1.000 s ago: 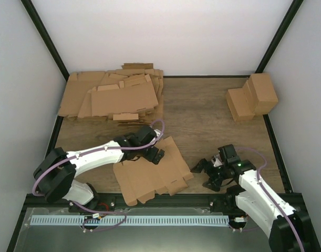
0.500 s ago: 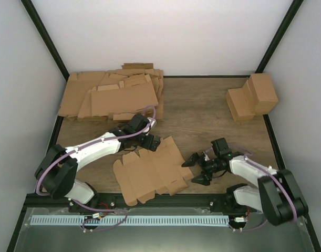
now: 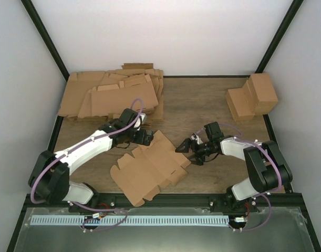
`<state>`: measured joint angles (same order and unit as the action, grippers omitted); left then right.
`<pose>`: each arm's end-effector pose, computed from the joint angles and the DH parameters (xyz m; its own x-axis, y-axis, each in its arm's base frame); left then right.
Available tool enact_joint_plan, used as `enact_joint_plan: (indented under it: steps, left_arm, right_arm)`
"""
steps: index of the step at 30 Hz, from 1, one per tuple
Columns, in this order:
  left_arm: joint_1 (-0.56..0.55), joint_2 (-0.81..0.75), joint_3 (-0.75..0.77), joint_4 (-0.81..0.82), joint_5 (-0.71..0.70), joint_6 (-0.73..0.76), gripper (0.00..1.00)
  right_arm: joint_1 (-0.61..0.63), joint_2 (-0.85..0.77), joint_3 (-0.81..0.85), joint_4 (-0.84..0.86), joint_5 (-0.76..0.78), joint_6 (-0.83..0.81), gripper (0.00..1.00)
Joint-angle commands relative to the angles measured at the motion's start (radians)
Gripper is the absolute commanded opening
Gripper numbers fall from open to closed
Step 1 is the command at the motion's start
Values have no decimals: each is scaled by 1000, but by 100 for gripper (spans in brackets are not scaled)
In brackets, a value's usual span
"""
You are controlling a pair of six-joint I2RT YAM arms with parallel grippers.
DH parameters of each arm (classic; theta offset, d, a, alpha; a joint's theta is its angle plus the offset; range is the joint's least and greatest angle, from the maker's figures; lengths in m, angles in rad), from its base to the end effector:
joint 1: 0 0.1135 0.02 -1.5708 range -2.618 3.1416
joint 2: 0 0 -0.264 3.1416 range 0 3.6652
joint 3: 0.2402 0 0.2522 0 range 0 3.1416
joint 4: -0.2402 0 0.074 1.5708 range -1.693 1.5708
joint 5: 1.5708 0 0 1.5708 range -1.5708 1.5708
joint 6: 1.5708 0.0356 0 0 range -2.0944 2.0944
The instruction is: Fold the paper box
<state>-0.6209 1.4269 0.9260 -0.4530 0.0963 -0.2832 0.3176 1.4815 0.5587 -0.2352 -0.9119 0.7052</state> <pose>0.2332 -0.1710 0.2205 -0.8115 0.2385 -0.5335 0.4141 0.8789 -0.2370 0.2103 0.0987 0.1296 -0.9819 0.0950 0.1640 0.1890 0.5529 0.8115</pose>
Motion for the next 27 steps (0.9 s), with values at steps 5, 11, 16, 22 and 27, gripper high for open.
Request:
enact_joint_plan:
  steps: [5, 11, 16, 22, 27]
  left_arm:
    - [6, -209, -47, -279, -47, -228, 100]
    - [6, -361, -141, -383, 14, -432, 100]
    - [4, -384, -240, -341, 113, -464, 100]
    - [5, -406, -272, -311, 73, -436, 100]
    - [5, -392, -301, -269, 113, -429, 100]
  right_arm:
    - [4, -16, -8, 15, 26, -148, 100]
    - [4, -60, -26, -32, 136, -168, 100]
    - [5, -110, -37, -124, 190, -179, 99]
    - [5, -227, -36, -287, 280, -150, 98]
    - [5, -309, -54, -344, 261, -132, 95]
